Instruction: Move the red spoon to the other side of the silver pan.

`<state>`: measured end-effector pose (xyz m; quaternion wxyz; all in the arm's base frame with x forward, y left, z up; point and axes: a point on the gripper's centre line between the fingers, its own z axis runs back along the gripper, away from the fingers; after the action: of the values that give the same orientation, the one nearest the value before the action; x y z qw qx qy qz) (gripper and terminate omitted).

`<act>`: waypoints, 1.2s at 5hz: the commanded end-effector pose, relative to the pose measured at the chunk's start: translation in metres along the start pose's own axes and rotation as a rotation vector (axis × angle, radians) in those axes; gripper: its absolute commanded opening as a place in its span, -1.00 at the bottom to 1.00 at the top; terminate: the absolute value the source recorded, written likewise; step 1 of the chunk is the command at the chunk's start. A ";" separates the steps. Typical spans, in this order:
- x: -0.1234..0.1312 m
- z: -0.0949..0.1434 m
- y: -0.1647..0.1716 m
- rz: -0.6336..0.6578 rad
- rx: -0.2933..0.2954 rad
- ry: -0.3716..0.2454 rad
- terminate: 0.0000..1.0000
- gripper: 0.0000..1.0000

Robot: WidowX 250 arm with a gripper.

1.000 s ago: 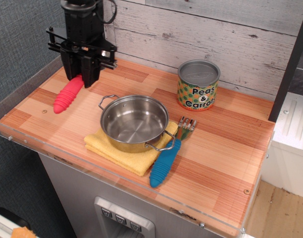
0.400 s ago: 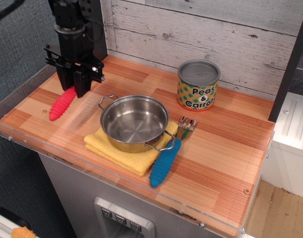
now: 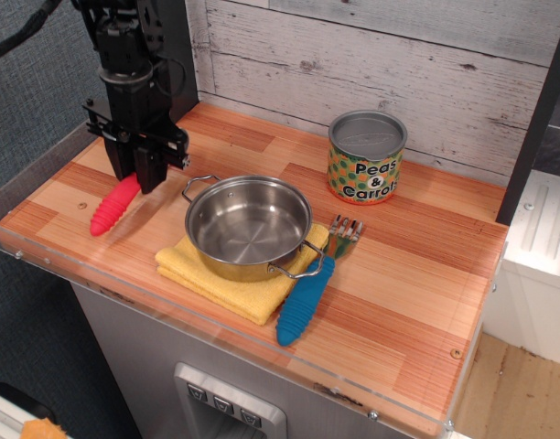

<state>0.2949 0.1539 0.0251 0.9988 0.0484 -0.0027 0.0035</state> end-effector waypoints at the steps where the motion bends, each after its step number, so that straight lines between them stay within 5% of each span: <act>1: -0.015 0.008 0.002 -0.015 0.010 -0.016 -1.00 -1.00; 2: -0.016 0.008 0.000 -0.020 0.015 -0.026 -1.00 -1.00; 3: -0.018 0.010 0.002 -0.017 0.009 -0.041 -1.00 1.00; 6: -0.023 0.031 0.005 -0.009 0.030 -0.110 -1.00 1.00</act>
<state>0.2808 0.1495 0.0383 0.9981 0.0504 -0.0346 -0.0079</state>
